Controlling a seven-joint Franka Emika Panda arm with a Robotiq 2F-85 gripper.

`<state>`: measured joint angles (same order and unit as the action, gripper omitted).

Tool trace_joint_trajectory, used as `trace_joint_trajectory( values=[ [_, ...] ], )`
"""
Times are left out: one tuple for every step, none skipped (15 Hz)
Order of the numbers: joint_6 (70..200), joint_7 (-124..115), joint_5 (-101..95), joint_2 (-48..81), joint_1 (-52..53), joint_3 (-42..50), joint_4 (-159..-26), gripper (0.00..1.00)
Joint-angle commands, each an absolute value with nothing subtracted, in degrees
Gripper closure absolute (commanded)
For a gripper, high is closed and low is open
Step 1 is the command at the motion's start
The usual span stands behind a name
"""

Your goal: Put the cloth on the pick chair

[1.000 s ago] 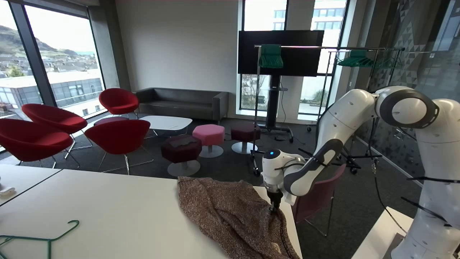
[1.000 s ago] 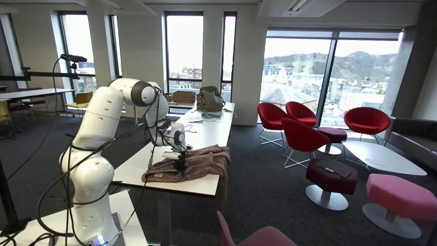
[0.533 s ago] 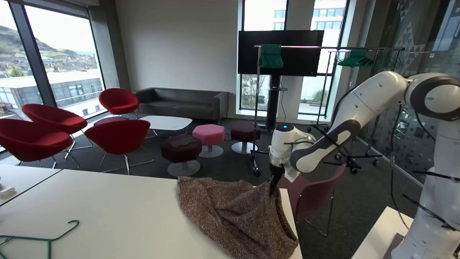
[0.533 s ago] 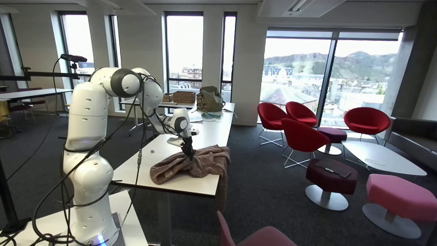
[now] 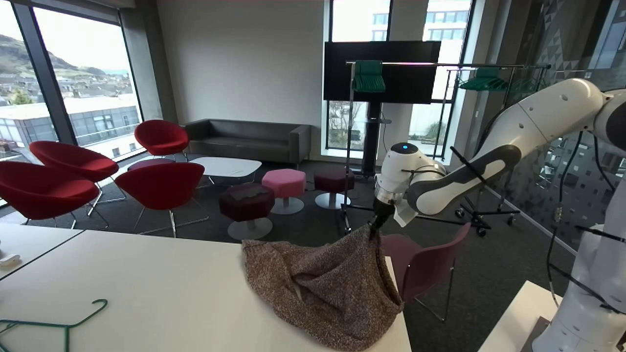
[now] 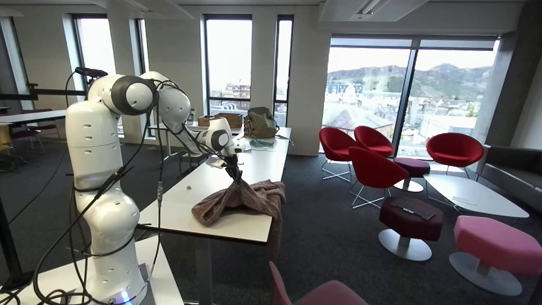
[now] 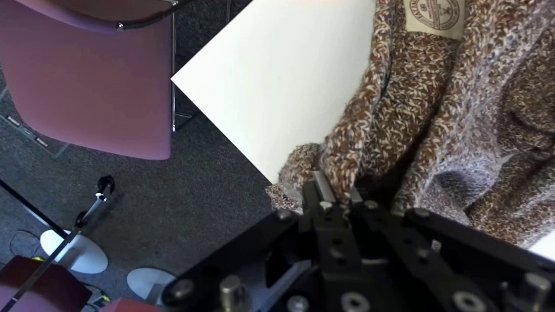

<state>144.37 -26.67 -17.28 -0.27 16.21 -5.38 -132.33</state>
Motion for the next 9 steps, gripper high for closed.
trace_joint_trajectory(
  values=[
    [145.15,-23.93,-13.23,-2.44,14.96,-8.74,-134.3,0.99],
    [145.16,-23.82,-12.54,-2.18,15.07,-9.38,-134.39,0.99],
    [145.14,-24.46,-12.57,-2.3,15.07,-9.92,-134.71,0.99],
    [145.02,-24.28,-12.18,-2.67,15.06,-10.36,-135.03,0.99],
    [144.62,-24.44,-12.15,-3.12,15.03,-10.69,-135.26,0.99],
    [143.43,-24.38,-11.86,-3.85,15.05,-10.99,-135.3,0.99],
    [142.92,-23.81,-10.94,-4.16,15.06,-11.17,-135.31,0.99],
    [142.61,-22.57,-9.16,-4.46,15.07,-11.26,-135.3,0.99],
    [142.07,-21.63,-7.33,-4.56,15.05,-11.3,-135.18,0.99]
  ],
)
